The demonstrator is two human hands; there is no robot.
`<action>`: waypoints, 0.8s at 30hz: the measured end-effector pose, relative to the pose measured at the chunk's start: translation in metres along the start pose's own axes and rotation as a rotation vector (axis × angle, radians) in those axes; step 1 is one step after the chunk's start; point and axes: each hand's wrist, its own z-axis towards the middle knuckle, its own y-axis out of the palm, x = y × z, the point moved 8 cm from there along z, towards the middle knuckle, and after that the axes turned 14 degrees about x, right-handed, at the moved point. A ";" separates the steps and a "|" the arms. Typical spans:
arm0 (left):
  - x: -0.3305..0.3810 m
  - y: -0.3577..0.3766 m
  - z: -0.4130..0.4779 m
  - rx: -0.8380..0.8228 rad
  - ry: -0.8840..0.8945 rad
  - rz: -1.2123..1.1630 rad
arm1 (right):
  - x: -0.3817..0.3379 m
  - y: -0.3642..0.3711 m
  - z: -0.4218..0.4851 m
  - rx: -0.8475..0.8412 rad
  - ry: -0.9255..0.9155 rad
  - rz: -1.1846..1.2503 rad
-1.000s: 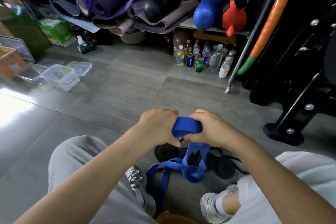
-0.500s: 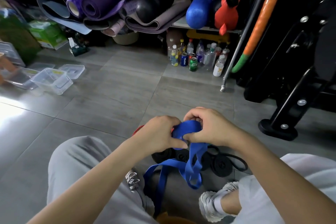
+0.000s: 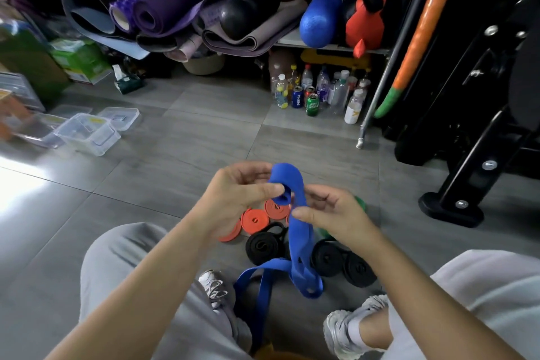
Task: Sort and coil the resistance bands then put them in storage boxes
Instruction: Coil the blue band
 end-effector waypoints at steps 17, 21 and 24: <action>0.017 0.028 0.000 -0.168 0.539 1.400 | -0.015 0.001 0.018 -0.008 -0.280 -0.810; 0.026 0.012 0.001 -0.072 0.354 0.947 | -0.021 -0.012 0.011 0.016 -0.161 -0.423; 0.018 0.014 -0.005 -0.071 0.284 0.712 | -0.023 -0.012 0.004 0.016 -0.202 -0.394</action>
